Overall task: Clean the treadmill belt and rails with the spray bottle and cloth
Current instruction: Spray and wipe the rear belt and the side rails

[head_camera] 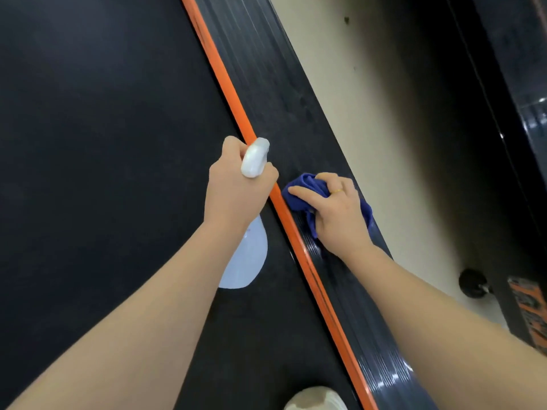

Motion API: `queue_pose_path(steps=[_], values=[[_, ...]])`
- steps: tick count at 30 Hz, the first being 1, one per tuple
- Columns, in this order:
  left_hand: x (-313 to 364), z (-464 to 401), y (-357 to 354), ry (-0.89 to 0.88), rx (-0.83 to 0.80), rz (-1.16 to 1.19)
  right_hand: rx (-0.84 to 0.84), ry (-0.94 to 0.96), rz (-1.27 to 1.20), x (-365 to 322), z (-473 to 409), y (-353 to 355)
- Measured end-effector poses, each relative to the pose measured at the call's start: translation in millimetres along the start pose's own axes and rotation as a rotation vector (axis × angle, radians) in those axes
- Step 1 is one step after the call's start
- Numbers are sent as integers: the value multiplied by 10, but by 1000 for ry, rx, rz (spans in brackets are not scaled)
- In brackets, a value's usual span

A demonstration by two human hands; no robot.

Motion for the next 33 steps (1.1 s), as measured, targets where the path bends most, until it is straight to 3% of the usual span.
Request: queue_pose_path(steps=[9,14,23,29,33], values=[[-256,-463,229,159,156,8,-25,287,34,-161,-1657,-279],[-262,-505,167,178,115,5,-21,374,27,-116,-2040,-306],[-89,-347,109,172,63,11,-188,405,-21,-77,-1060,-106],[-270,109,-170,243,-137,-57,-216,290,26,-49,-288,-6],[-479,575,-114,276,-55,-9,-226,220,85,-45,323,94]])
Point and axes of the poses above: each hand's wrist, its own z-axis away from the middle knuckle, its own y-axis out of the back of the hand, x = y × z, the point moved 5 cm from there along -z, towards the middle knuckle, and after that the axes turned 3 degrees about z, right-handed, at the moved point
